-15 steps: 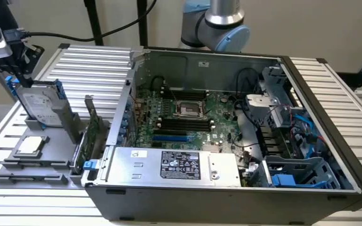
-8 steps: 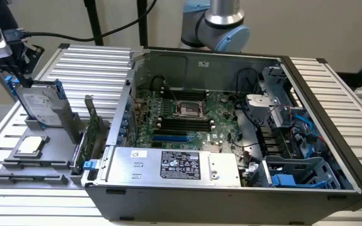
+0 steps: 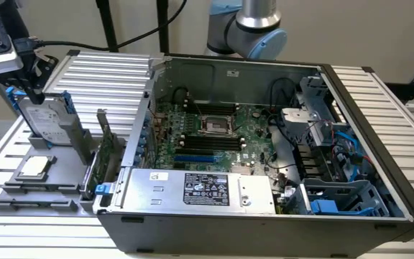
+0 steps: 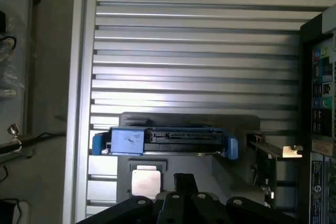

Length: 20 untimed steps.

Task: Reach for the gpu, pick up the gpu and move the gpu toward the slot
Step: 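Reach for the gpu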

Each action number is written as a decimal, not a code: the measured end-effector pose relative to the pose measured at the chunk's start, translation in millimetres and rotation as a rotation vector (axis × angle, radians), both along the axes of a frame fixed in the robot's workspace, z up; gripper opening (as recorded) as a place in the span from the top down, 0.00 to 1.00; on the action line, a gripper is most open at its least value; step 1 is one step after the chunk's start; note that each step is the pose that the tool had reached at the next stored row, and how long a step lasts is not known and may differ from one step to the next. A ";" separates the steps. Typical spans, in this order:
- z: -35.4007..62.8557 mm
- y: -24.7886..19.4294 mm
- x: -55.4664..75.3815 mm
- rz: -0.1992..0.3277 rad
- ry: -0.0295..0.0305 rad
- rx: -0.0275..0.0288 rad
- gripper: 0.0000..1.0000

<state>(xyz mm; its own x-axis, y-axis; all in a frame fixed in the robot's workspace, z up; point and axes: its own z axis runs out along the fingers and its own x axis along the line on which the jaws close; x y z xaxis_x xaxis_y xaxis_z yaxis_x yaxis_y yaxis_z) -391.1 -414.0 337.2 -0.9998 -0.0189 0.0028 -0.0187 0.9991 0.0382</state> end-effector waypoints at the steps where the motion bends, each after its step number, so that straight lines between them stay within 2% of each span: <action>1: 0.0 -2.0 4.2 0.000 0.0009 0.0000 0.89; 13: 0.0 -26.3 54.8 0.000 0.0090 0.0001 0.89; 18: -1.9 -38.3 65.3 0.000 0.0089 -0.0004 0.89; 20: -4.0 -42.9 67.7 0.000 0.0068 -0.0005 0.89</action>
